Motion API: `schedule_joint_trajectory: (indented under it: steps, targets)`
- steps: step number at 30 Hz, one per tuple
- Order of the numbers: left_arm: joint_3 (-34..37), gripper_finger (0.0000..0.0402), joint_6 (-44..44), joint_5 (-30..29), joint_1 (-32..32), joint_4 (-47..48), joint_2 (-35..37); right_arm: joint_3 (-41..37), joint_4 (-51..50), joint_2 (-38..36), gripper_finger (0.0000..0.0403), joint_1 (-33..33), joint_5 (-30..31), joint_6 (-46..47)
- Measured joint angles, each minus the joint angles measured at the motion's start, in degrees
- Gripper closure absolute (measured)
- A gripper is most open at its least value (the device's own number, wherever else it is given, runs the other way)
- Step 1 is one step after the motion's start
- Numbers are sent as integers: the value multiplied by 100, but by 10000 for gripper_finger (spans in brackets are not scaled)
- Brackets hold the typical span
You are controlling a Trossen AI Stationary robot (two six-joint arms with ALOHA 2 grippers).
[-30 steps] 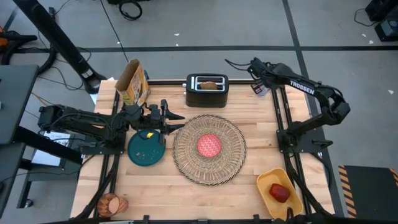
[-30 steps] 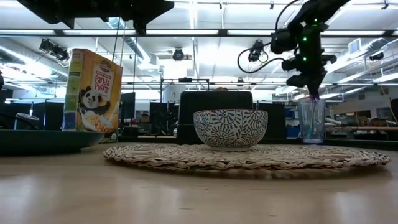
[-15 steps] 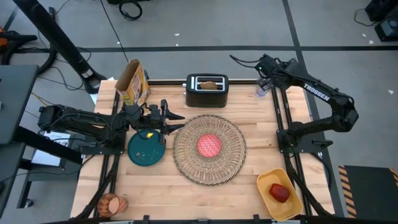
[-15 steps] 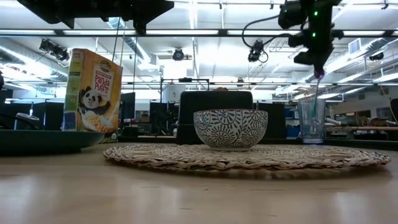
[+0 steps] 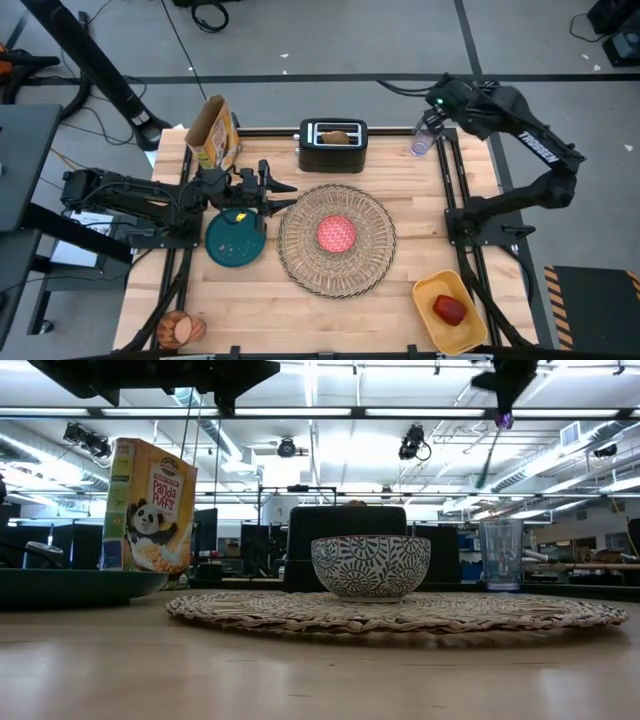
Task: Arrange a breakfast setting
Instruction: Put the iridescent blue spoon on the brown table mat to the right of the red bowl
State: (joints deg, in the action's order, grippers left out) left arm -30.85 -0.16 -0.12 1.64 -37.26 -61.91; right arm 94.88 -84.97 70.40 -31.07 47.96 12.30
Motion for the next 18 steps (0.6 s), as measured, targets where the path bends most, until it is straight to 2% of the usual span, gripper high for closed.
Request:
schedule_joint_trajectory:
  steps: [7, 10, 15, 18]
  targets:
    - [4, 257, 77, 207, -188, -66, 40, 219, -127, -103, 389, 1218, -1994, 65]
    - [8, 257, 705, 486, -347, -498, 207, 219, -193, -113, 389, 1752, -2686, 199]
    - [4, 257, 2070, 503, -540, -1041, 289, 219, -222, -108, 389, 2472, -3933, 612]
    - [4, 257, 2633, 505, -530, -1156, 267, 163, -182, -71, 389, 2812, -4413, 720]
